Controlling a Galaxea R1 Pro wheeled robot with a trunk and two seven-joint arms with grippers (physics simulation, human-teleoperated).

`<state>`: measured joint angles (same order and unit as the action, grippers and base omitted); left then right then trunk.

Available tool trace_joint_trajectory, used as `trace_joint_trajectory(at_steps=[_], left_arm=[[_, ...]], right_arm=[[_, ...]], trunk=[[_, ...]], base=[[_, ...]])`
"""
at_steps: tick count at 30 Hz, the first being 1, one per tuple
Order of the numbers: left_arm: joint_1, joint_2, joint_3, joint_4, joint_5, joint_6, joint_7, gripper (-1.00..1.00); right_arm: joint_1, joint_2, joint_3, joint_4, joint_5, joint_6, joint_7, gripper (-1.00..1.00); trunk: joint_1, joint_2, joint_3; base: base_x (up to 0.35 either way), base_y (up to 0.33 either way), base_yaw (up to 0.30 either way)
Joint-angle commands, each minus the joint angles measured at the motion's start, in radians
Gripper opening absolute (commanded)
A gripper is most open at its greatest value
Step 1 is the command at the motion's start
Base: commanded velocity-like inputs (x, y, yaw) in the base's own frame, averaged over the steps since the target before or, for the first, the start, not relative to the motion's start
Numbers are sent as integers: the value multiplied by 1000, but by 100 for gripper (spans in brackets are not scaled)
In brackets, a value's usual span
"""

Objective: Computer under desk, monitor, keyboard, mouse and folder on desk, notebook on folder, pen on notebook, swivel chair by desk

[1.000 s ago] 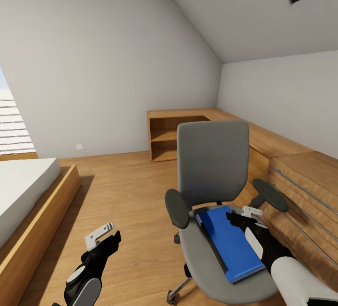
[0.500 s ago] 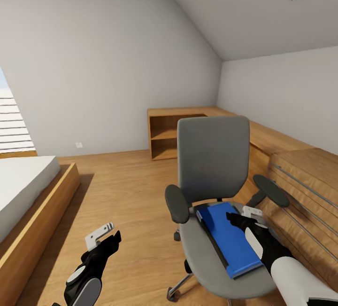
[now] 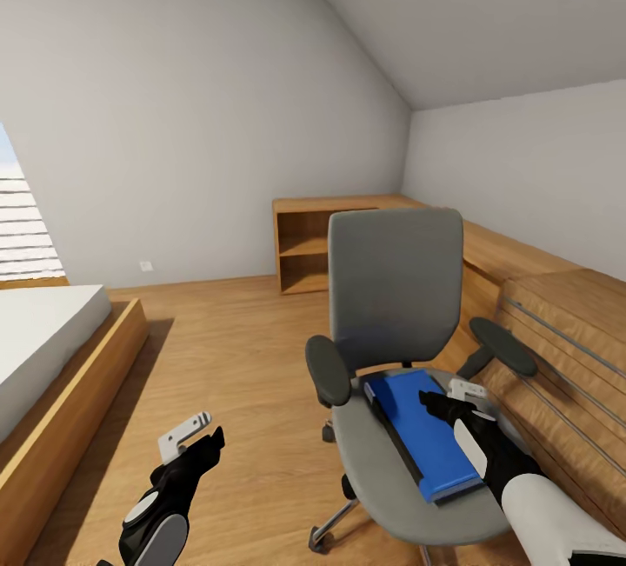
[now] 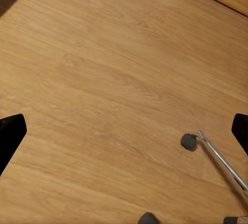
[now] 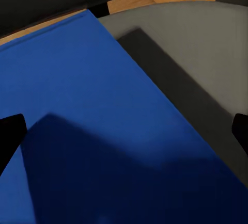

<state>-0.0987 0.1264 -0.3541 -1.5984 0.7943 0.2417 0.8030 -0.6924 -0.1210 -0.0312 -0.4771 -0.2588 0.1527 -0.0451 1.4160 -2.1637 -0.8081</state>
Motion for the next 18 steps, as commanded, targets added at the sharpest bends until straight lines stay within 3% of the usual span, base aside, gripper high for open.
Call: trace_joint_trajectory(at_steps=[1,6,18], left_arm=[[-1,1,-2,-2,3,4,7,100],[-1,1,-2,-2,4,4,6,100],[-1,2,0,1,8,4,6,100]], right_arm=[[1,0,2,8,-11,6,-4,100],[1,0,2,8,-11,5,-4,100],[1,0,2,8,-11,5,-4,100]], trunk=[[0,0,-1],[19,-35,-17],[19,-35,-17]], base=[[0,0,0],[0,0,0],[0,0,0]])
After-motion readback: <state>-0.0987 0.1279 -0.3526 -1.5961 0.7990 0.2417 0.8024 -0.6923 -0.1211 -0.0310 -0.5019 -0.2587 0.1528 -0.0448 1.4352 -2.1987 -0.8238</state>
